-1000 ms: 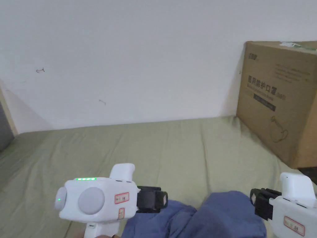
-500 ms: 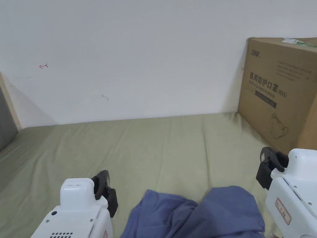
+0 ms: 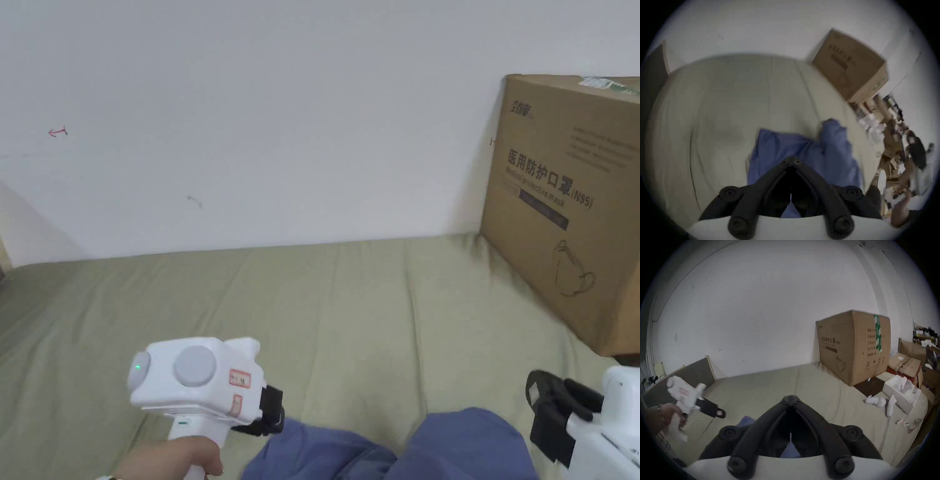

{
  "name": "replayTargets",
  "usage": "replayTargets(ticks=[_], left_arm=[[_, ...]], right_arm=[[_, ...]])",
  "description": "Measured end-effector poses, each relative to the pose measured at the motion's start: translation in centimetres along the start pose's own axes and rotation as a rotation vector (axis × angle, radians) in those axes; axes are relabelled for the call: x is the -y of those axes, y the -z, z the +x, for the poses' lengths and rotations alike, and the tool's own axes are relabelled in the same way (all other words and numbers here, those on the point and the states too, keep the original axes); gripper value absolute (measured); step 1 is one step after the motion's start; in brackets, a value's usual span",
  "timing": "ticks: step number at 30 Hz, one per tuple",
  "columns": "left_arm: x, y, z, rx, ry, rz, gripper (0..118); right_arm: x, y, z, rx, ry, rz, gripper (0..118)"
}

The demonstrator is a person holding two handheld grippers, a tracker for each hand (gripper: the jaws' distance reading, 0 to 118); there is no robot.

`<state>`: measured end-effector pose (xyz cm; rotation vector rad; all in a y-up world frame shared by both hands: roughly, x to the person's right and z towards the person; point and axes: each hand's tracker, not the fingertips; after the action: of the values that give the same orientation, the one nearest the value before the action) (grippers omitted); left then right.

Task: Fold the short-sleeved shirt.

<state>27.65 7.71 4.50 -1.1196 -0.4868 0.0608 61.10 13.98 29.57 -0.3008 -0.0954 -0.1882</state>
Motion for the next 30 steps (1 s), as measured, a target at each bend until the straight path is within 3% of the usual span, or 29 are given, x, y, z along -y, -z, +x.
replayTargets(ticks=[1,3,4,11,12,14,15,16,18,20,21,23,24,26,27,28,29,30], left_arm=[[-0.8,1.8,-0.3,-0.065,0.012,-0.003,19],[-1.4,4.8,-0.5,-0.160,0.027,0.007,99],[-1.9,6.5,-0.8,-0.146,0.032,-0.019,118],[-1.6,14.7,-1.4,-0.081,0.048,-0.139,114],[-0.9,14.9,-0.8,-0.121,0.112,-0.145,109],[0.1,13.0,1.1,-0.196,0.276,-0.046,79],[0.6,11.9,1.2,-0.174,0.277,-0.018,49],[0.9,10.6,0.9,-0.159,0.266,0.013,3],[1.3,8.1,-0.6,-0.095,0.180,0.034,3],[1.5,5.1,-3.1,0.032,0.054,0.046,3],[1.9,3.9,-3.6,0.037,0.040,0.047,3],[2.0,2.2,-4.4,-0.045,0.092,0.064,3],[2.2,1.4,-4.7,-0.064,0.113,0.067,3],[2.7,0.0,-5.5,-0.067,0.120,0.066,3],[2.8,-0.5,-5.6,-0.070,0.116,0.068,3],[3.0,-1.1,-5.9,-0.076,0.107,0.067,3],[3.2,-1.7,-6.3,-0.080,0.099,0.064,3],[3.4,-2.5,-6.7,-0.089,0.095,0.070,3]], right_arm=[[0.4,0.6,0.4,0.002,0.005,-0.020,0],[1.2,1.5,1.1,0.015,0.013,-0.067,0],[1.6,1.9,1.6,0.024,0.017,-0.085,0],[2.9,4.2,4.9,0.091,0.035,-0.173,0],[3.0,4.7,5.5,0.101,0.043,-0.192,0],[3.0,6.7,6.9,0.116,0.057,-0.270,0],[3.0,8.0,7.6,0.109,0.063,-0.320,0],[3.1,9.5,8.3,0.080,0.084,-0.360,0],[3.2,12.3,9.4,-0.020,0.149,-0.416,0],[3.6,15.7,10.0,-0.016,0.193,-0.497,5],[3.9,17.9,10.1,0.014,0.179,-0.577,5],[5.7,22.3,10.8,0.021,0.165,-0.768,75],[6.9,23.7,11.2,0.085,0.190,-0.819,93],[8.7,25.1,11.3,0.186,0.177,-0.895,86],[8.8,25.2,10.7,0.168,0.119,-0.924,77],[8.0,24.5,9.5,0.148,-0.041,-0.870,69],[7.3,24.0,8.6,0.108,-0.120,-0.841,47],[6.4,23.2,7.7,0.071,-0.189,-0.814,0]])
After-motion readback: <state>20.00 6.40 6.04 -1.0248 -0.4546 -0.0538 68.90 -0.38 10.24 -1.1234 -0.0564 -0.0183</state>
